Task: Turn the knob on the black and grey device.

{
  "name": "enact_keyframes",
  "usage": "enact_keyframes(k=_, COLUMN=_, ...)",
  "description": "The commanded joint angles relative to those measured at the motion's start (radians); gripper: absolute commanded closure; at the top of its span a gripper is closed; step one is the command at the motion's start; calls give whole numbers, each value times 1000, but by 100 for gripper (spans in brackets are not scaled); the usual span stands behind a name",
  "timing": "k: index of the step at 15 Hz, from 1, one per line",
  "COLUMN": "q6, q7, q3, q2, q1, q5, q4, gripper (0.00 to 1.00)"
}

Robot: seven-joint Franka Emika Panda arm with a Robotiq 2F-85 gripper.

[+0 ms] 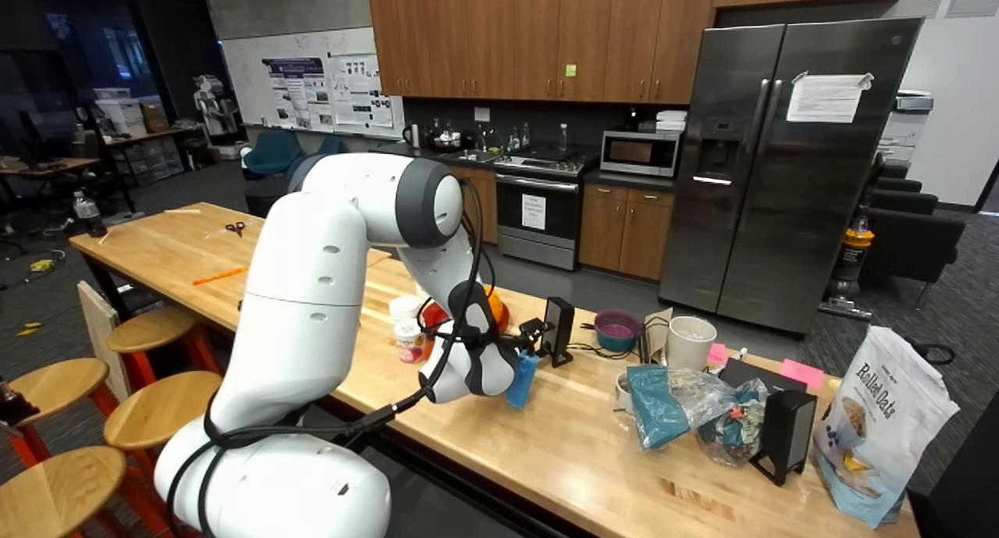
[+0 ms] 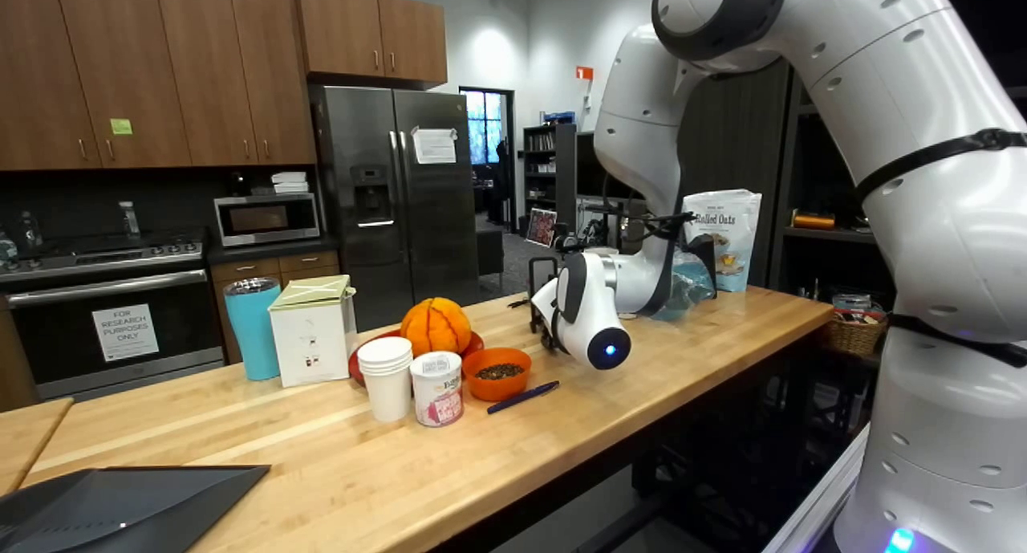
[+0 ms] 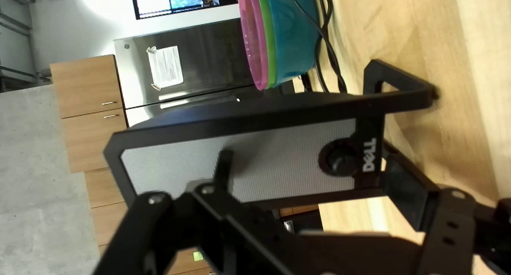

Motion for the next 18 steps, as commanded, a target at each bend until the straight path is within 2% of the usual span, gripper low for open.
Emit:
enact_keyframes(k=1, q6=23, q7=-5, q3=-25, q2=11, q1=12, q5=0, q4=18, gripper=36)
enact_keyframes(k=4, q6=24, q7=-5, q3=-30, q2=21, q1=12, q5=0, q4=24, gripper=62)
enact_keyframes(k=9, q6=24, q7=-7, q3=-29, q2=31, q1=14, q5=0, q4=28, gripper=99)
enact_keyframes(k=15, q6=29, q7=-5, q3=-35, q2=34, q1=34, q5=0, q4=31, gripper=96)
enact_keyframes(k=18, q6=56, q7=10, q3=-52, q2=36, q1=66, q5=0, q4=38, gripper=96)
